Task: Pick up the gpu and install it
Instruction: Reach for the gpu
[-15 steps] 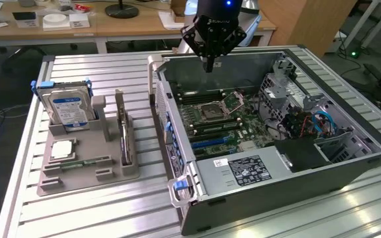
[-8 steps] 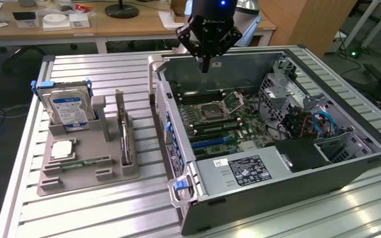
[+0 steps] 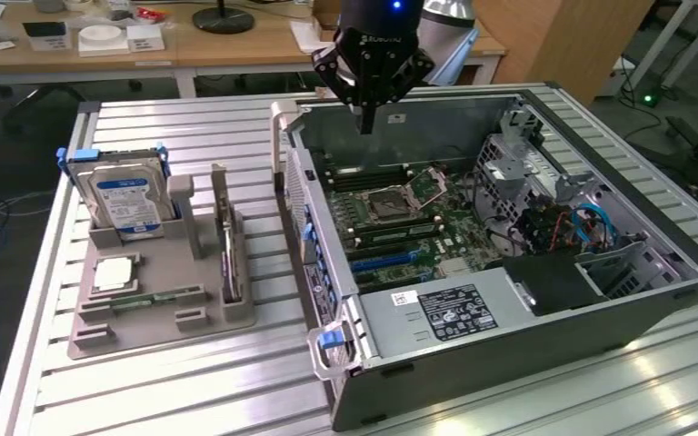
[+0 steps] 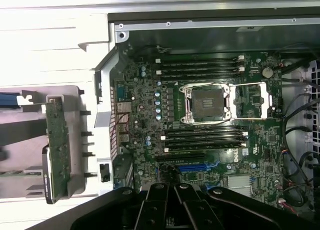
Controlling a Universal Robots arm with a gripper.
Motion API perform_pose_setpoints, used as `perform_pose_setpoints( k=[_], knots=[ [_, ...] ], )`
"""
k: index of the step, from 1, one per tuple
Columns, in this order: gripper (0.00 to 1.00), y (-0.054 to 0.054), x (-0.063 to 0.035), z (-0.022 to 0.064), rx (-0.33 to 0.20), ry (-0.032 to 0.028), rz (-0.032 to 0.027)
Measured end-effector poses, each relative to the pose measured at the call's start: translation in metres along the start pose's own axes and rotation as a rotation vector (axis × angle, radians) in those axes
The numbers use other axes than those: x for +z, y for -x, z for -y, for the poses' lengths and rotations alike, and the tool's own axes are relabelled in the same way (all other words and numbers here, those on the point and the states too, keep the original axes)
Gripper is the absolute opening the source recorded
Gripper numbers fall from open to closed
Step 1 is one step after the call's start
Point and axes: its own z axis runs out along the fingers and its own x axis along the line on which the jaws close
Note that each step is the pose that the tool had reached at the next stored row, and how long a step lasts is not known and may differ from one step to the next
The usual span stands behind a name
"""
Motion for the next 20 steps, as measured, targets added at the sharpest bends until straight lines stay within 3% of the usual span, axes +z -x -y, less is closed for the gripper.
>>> perform_pose_setpoints(
  k=[20],
  knots=[
    [0.1,-0.022,-0.0006,0.0017,0.0,0.0001,0.0]
  ],
)
